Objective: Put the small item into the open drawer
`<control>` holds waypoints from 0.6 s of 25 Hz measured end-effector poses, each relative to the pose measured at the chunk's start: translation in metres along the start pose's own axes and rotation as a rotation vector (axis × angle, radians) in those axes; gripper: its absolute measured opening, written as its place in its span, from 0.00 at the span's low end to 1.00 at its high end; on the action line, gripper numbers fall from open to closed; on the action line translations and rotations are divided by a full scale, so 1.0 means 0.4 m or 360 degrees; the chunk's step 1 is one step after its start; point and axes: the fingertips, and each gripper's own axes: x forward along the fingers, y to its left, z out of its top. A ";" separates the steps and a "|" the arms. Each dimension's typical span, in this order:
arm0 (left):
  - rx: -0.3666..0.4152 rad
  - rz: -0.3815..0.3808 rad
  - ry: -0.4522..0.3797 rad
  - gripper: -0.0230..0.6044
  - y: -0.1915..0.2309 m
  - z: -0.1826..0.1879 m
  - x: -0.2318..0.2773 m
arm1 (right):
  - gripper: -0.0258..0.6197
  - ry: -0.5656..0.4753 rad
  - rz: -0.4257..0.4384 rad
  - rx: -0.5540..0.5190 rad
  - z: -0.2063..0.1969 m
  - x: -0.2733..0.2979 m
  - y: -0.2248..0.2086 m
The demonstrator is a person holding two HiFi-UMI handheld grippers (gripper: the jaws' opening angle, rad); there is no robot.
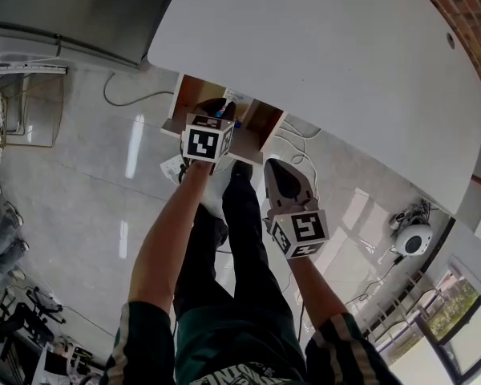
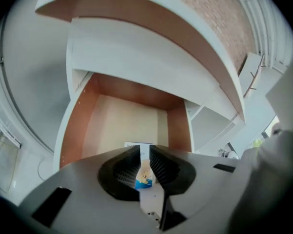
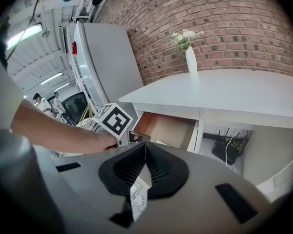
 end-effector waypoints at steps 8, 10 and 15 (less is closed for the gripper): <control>0.0174 -0.0060 -0.0105 0.06 -0.101 0.036 -0.223 | 0.08 -0.0080 0.0028 0.0012 0.116 -0.051 0.064; 0.0205 -0.0057 -0.0165 0.06 -0.126 0.071 -0.284 | 0.08 -0.0111 0.0031 0.0005 0.163 -0.076 0.075; 0.0268 -0.0001 -0.0291 0.06 -0.179 0.197 -0.452 | 0.08 -0.0181 0.0083 -0.0026 0.299 -0.135 0.105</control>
